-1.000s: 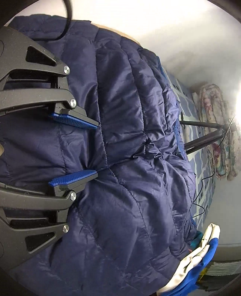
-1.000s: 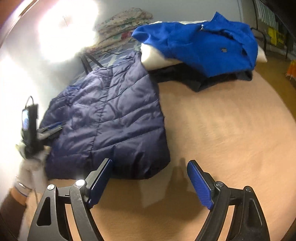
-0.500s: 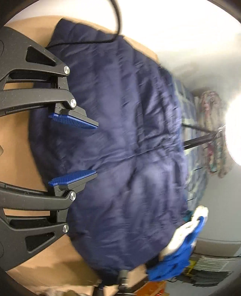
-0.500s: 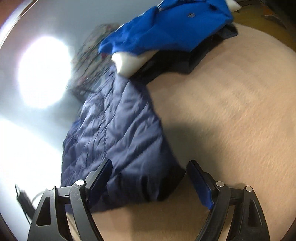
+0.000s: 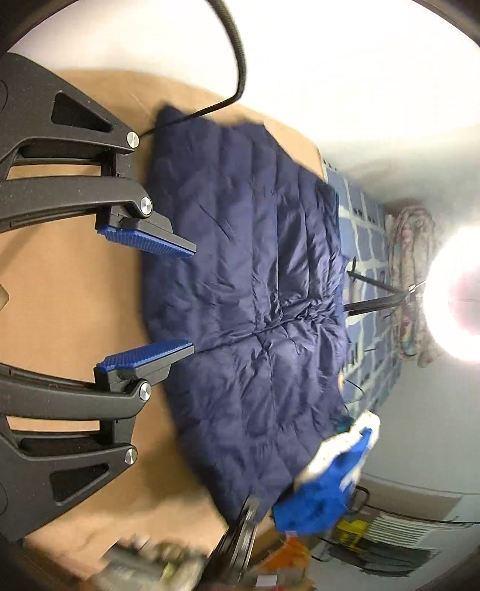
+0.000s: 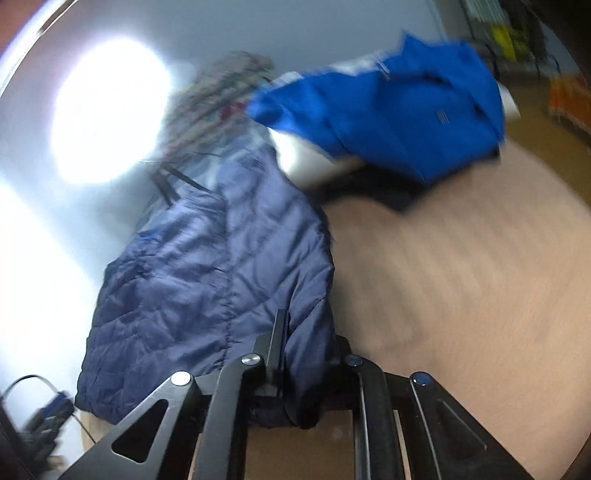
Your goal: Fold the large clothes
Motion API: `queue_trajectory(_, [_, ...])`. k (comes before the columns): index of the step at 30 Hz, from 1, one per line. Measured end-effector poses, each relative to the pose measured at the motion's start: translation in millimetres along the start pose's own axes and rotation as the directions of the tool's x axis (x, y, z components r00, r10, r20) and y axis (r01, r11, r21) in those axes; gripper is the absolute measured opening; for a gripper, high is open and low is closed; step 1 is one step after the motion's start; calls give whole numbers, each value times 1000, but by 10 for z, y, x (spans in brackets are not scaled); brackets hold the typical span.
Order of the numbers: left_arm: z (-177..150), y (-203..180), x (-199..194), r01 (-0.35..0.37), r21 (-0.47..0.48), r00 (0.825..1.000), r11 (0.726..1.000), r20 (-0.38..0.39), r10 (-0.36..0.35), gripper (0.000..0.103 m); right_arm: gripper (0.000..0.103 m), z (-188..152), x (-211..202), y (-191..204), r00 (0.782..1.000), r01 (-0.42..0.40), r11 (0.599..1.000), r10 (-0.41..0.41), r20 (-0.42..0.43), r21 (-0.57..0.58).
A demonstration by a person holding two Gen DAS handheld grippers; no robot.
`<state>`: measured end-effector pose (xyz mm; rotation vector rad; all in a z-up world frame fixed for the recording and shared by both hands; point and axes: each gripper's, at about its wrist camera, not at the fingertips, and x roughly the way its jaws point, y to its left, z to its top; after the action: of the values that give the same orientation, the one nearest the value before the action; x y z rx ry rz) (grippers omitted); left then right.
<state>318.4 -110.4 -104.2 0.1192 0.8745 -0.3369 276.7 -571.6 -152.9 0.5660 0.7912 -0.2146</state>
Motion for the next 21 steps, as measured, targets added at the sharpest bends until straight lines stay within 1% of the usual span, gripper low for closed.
queue_trajectory(2, [-113,126,-366,18,-32,999,999,-26,-19,58,9,65,-95,134,1000,-8,999,9,25,-38])
queue_trajectory(3, [-210,209,-554,21,-56,999,998,-35,-23,61,9,100,-142,220,999,-12,998,15,37,-61])
queue_trajectory(6, [-531,414,-964,8,-128,1000,992,-29,-12,61,8,179,-320,401,996,-39,993,47,71,-113])
queue_trajectory(8, [-772,524,-1136,-4,-172,1000,985,-15,1,62,8,212,-406,523,994,-55,989,67,88,-138])
queue_trajectory(10, [-994,633,-1219,-15,-229,1000,973,-6,14,62,7,240,-468,656,991,-76,985,92,102,-155])
queue_trajectory(12, [-1120,694,-1229,-24,-251,1000,968,-4,24,62,7,278,-532,800,987,-92,981,113,115,-172])
queue_trajectory(13, [-1150,724,-1227,-23,-252,1000,967,-7,22,62,7,291,-476,931,986,-94,979,117,121,-183])
queue_trajectory(17, [-1189,788,-1268,-16,-262,1000,965,14,20,62,7,365,-554,1308,978,-103,963,144,150,-251])
queue_trajectory(21, [-1205,797,-1287,28,-279,999,960,22,-23,62,6,355,-604,1822,967,-126,931,193,167,-344])
